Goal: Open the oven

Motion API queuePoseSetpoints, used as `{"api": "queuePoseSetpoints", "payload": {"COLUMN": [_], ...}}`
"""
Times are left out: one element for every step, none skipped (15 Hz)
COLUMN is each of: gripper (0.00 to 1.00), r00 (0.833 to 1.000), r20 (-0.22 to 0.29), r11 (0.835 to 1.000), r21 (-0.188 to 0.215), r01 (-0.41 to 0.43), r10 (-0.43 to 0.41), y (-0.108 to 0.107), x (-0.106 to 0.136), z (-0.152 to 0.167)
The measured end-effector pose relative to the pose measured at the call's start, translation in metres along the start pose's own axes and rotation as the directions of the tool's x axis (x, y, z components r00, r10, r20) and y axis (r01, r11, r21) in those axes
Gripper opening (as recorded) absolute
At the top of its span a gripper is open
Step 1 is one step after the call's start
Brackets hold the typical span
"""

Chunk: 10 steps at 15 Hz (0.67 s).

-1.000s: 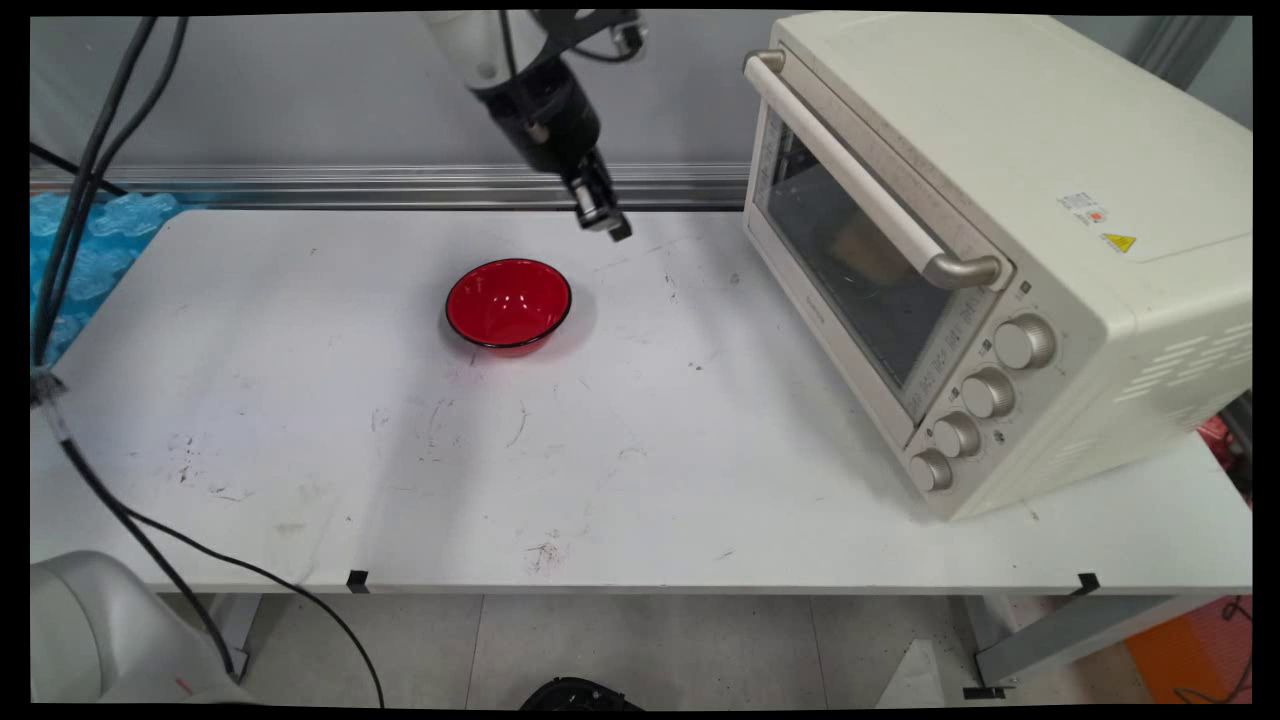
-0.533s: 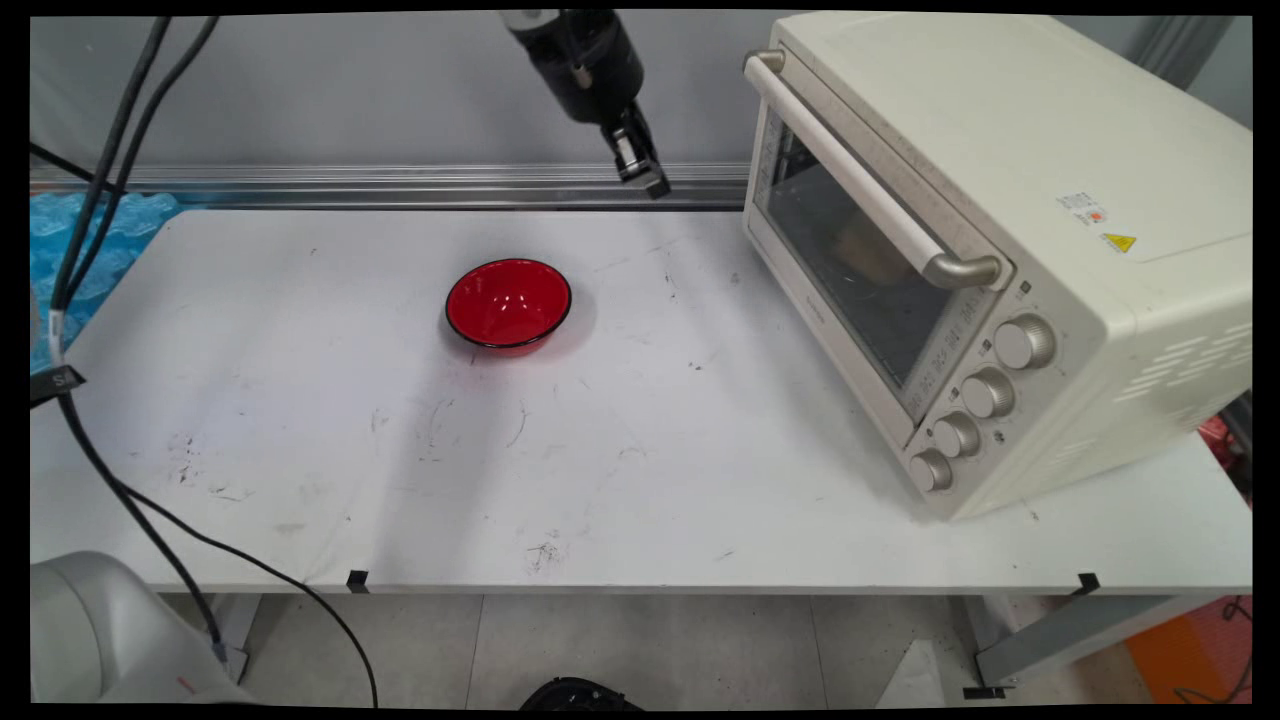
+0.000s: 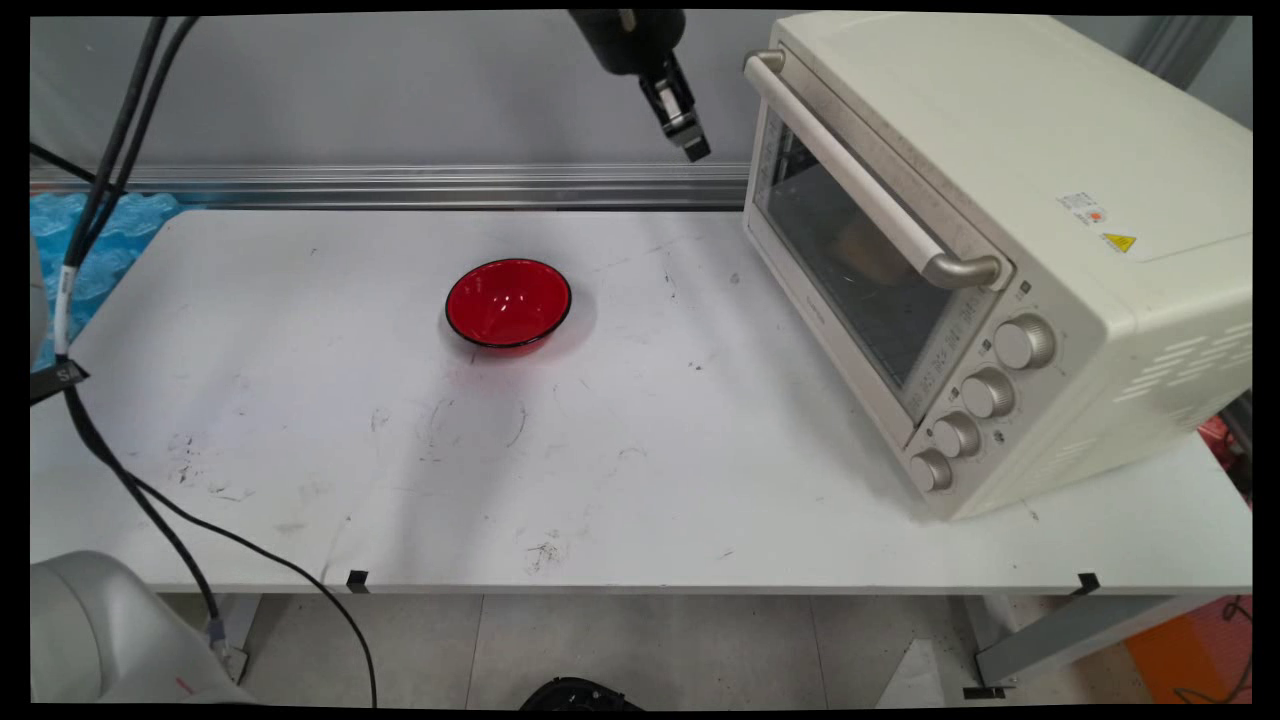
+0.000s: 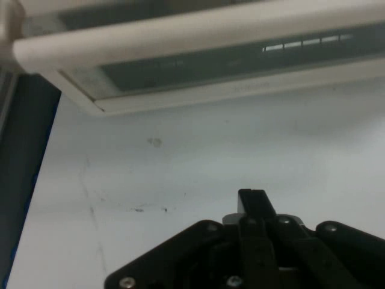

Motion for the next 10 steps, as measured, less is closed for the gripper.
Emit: {"api": "queuePoseSetpoints", "payload": {"gripper": [0.00,0.00,0.00,0.00,0.00,0.00,0.00,0.00,0.00,0.00], "r00": [1.000,1.000,0.999,0.999,0.999,0.999,0.998,0.998,0.998,0.998], "r20": [-0.004,-0.007,-0.011,-0.015,-0.020,-0.023,-0.030,-0.037,-0.042,-0.048], "r11": [1.000,1.000,0.999,0.999,0.999,0.999,0.999,0.999,0.999,0.999], "r21": [0.004,0.006,0.006,0.007,0.008,0.008,0.011,0.013,0.014,0.017], "r01": [0.014,0.025,0.035,0.043,0.048,0.049,0.051,0.052,0.052,0.052], "r10": [-0.014,-0.025,-0.035,-0.043,-0.048,-0.049,-0.050,-0.051,-0.051,-0.051], "y": [0.003,0.006,0.009,0.013,0.016,0.017,0.019,0.021,0.021,0.023], "x": [0.004,0.007,0.010,0.014,0.018,0.020,0.025,0.029,0.031,0.036], "z": [-0.003,-0.006,-0.008,-0.011,-0.012,-0.013,-0.015,-0.016,-0.017,-0.018]}}
